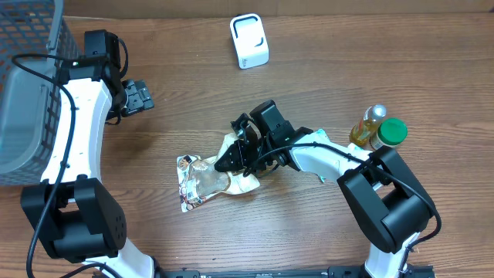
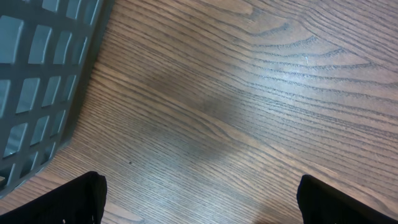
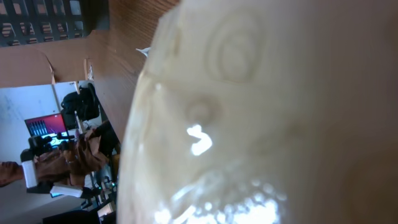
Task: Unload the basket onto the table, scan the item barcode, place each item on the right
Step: 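Release the pouch with the left gripper and retract the left arm, then lift the brown snack pouch with the right gripper toward the white scanner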
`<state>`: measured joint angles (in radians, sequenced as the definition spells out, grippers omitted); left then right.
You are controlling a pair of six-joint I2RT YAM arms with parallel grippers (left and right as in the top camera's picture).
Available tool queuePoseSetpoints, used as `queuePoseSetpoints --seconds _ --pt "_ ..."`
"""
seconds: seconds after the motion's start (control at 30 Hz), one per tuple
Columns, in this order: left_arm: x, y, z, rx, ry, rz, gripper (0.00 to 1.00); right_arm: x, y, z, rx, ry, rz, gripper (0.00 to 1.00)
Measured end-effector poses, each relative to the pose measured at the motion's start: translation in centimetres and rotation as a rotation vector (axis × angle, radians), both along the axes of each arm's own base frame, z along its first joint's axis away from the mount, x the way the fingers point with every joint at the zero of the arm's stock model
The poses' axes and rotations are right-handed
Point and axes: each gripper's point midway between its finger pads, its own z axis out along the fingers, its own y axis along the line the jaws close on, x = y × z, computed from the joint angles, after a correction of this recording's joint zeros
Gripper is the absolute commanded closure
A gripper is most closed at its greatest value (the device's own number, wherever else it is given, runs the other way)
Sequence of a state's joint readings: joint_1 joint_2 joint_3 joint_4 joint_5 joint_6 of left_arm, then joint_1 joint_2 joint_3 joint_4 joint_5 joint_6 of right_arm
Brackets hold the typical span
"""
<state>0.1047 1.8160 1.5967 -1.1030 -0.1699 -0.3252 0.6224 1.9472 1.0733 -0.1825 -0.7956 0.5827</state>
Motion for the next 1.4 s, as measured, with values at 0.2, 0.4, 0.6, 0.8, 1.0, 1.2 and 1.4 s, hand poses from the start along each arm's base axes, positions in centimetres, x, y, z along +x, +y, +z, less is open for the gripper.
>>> queuePoseSetpoints --seconds 0.2,0.4,0.6,0.8,1.0,1.2,1.4 --pt "-0.01 0.00 -0.01 0.000 0.000 0.000 0.00 0.00 0.00 -0.03 0.000 0.001 0.000 0.83" --pt "0.00 0.00 0.00 0.000 0.000 0.000 0.01 0.00 0.00 -0.03 0.000 0.001 0.000 0.84" --pt "0.00 0.00 0.00 0.000 0.000 0.000 0.00 -0.01 -0.01 -0.03 -0.001 0.001 0.000 0.84" --pt "0.00 0.00 0.00 0.000 0.000 0.000 0.00 -0.02 0.00 -0.03 -0.001 0.001 0.000 0.84" --pt "-0.01 0.00 -0.01 0.000 0.000 0.000 0.00 -0.01 -0.01 -0.03 -0.001 0.001 0.000 0.84" --pt "0.00 0.00 0.00 0.000 0.000 0.000 0.00 -0.01 0.00 -0.03 0.000 0.001 0.000 0.84" --pt "0.00 0.00 0.00 0.000 0.000 0.000 0.00 -0.03 0.01 -0.03 -0.001 0.002 0.000 0.84"
